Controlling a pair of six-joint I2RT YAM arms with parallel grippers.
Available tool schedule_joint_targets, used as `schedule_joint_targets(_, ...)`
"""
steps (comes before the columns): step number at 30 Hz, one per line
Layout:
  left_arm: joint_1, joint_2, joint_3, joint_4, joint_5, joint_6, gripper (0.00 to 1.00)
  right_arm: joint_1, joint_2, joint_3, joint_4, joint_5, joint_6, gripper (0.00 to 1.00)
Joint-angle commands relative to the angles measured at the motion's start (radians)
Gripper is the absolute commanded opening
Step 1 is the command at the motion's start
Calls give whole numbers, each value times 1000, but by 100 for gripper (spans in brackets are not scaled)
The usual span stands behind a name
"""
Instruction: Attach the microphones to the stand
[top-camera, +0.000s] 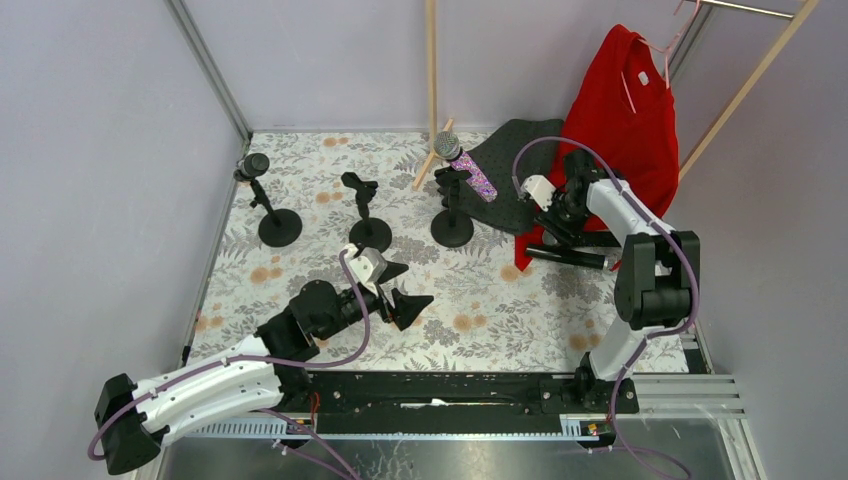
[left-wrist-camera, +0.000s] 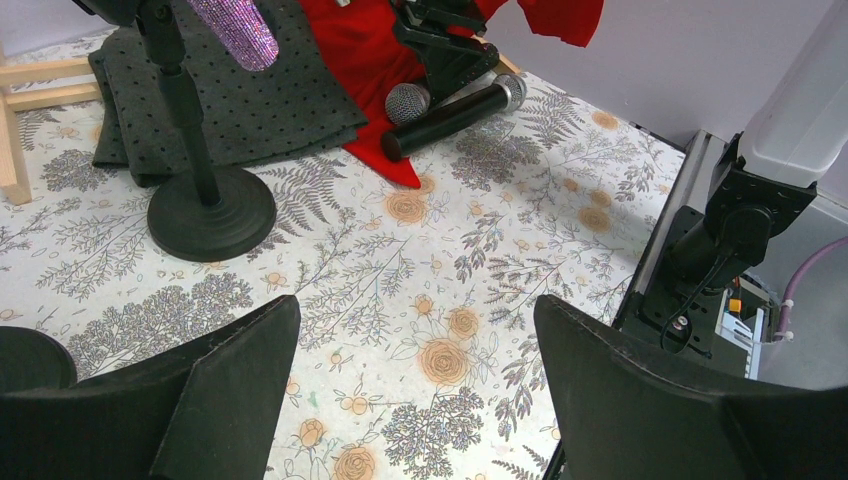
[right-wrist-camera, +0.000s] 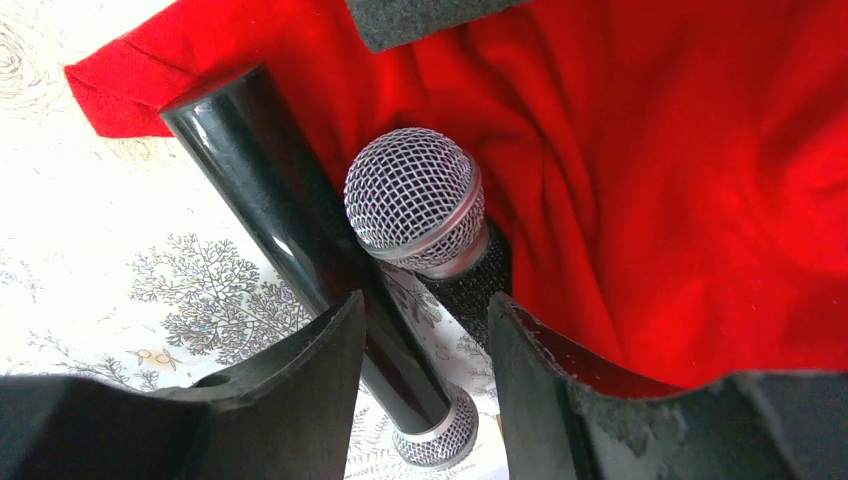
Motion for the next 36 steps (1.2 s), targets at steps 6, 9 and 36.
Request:
schedule_joint_targets(6, -4, 21, 7, 57, 8, -7, 91, -6, 61, 10, 48, -10, -39, 53)
schedule_joint_targets(9, -4, 22, 5, 60, 7, -8, 91, -6, 94, 17, 73, 2, -31, 54)
schedule_joint_targets(36, -4, -1, 0, 45, -7, -12, 91, -6, 243, 90, 102, -16, 71, 45)
